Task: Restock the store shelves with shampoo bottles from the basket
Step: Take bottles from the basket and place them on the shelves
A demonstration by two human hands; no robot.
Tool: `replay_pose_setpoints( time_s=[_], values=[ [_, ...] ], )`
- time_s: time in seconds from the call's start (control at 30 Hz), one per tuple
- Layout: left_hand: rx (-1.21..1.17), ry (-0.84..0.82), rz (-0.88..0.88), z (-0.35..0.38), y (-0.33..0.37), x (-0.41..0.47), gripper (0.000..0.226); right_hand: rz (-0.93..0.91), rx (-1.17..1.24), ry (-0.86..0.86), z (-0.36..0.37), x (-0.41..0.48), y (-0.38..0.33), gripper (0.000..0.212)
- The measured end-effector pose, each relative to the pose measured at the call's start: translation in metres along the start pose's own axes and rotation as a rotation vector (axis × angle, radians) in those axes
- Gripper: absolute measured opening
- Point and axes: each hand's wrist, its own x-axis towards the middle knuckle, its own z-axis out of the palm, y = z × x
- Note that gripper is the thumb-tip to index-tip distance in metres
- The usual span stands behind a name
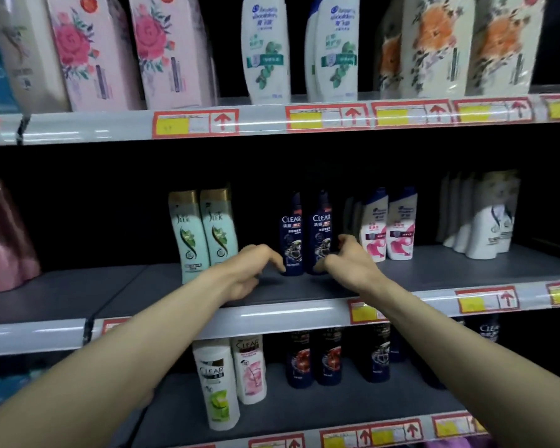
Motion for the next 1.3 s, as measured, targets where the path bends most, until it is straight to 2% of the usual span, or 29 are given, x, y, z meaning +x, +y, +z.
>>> replay_pose_setpoints(
  time_s=[0.1,0.17,0.3,0.5,0.6,0.9,1.17,1.3],
  values=[
    [-0.077,0.036,0.001,0.009,0.002,0.014,0.03,0.023,0.218,-0.087,0.004,0.02,-0.003,0.042],
    [-0.135,0.098,0.038,0.012,0.003,0.026,0.024,0.024,0.355,-0.157,0.011,0.029,-0.007,0.034],
    [-0.182,0.106,0.098,0.017,0.001,0.045,0.06,0.079,0.46,-0.17,0.017,0.044,-0.005,0.047],
    [-0.148,0.078,0.153,0.023,-0.002,0.054,0.089,0.039,0.544,-0.264,0.018,0.049,0.004,0.049],
    [-0.106,0.074,0.173,0.023,-0.001,0.053,0.092,-0.003,0.537,-0.301,0.018,0.048,0.006,0.045],
    [-0.055,0.066,0.189,0.025,-0.002,0.051,0.09,-0.06,0.529,-0.297,0.025,0.055,0.012,0.039],
    [-0.032,0.052,0.162,0.028,0.001,0.049,0.056,-0.037,0.56,-0.275,0.027,0.064,0.019,0.05],
    [-0.059,0.104,0.124,0.029,0.002,0.051,0.052,-0.014,0.571,-0.27,0.027,0.068,0.021,0.058]
  ],
)
